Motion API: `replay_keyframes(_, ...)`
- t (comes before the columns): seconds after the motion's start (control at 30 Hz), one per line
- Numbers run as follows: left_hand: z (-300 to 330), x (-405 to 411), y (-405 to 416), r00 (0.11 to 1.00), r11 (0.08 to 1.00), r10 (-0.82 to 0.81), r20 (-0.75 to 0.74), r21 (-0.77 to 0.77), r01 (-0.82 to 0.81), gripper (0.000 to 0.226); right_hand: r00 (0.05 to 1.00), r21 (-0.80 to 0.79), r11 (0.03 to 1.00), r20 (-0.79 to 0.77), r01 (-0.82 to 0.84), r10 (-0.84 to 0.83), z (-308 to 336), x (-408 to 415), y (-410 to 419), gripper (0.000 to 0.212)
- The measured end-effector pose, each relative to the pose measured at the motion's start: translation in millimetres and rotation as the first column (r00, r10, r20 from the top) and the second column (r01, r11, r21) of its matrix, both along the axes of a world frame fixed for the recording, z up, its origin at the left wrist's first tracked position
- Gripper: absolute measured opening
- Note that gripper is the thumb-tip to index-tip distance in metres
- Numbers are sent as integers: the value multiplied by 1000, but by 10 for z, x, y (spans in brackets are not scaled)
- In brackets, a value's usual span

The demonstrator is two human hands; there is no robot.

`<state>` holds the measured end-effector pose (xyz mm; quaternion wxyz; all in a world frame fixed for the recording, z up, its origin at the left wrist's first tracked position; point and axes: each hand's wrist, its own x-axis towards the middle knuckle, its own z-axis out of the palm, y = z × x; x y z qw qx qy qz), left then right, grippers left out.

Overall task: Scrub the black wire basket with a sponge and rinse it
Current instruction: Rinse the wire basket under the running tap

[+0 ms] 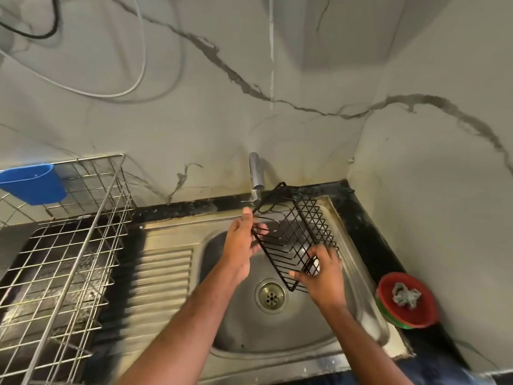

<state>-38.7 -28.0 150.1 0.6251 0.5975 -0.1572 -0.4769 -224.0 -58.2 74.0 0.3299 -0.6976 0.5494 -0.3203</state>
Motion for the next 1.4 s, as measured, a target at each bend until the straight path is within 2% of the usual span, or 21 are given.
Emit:
replay_keyframes(0.13, -27, 130, -87, 999, 998, -15, -34, 68, 17, 49, 997, -83, 996, -69, 38, -44, -26, 1, 15, 53)
replay_keyframes(0.27, 24, 215, -153, 998, 991, -66, 15, 116, 64, 24, 993, -144, 989, -114, -12, -5, -68, -13, -33, 56)
replay_keyframes(0.4, 134, 290, -196, 990, 980, -144, -11, 136, 144, 28, 992, -119, 991, -118, -67, 53, -77, -8, -73, 56)
replay_keyframes(0.53, 197, 252, -246, 965, 974, -214, 154, 103, 200, 33, 987, -57, 990, -102, -132, 126, -95, 45, -109, 57)
replay_keyframes(0.73, 78, 121, -246, 955, 991, -129, 267, 18, 129, 23, 983, 40, 984, -62, -173, 175, -130, 86, -213, 45)
replay_keyframes(0.83, 21, 98, -163, 952, 991, -105, 289, -55, 126, 14, 966, 118, 959, 31, -257, 255, -219, 77, -267, 46)
replay_keyframes(0.93, -62, 150, -67, 921, 985, -91, 380, -99, 138, 19, 952, 237, 922, 111, -305, 286, -270, 96, -264, 43)
replay_keyframes(1.0, -115, 156, -11, 932, 987, -73, 354, -107, 119, 20, 946, 322, 907, 265, -271, 189, -209, 141, -249, 38)
replay_keyframes(1.1, -220, 217, 40, 952, 986, -75, 298, -122, 116, 20, 900, 389, 901, 436, -191, 3, -61, 199, -242, 43)
replay_keyframes(1.2, -319, 314, 43, 958, 981, -81, 276, -149, 126, 17, 776, 551, 808, 596, -208, -207, 95, 218, -235, 39)
replay_keyframes(1.23, -332, 332, 49, 960, 980, -87, 266, -151, 130, 16, 748, 574, 787, 621, -228, -236, 137, 218, -228, 38)
replay_keyframes(1.4, -404, 402, 124, 967, 984, -110, 230, -115, 139, 7, 769, 612, 716, 617, -336, -167, 172, 273, -236, 48)
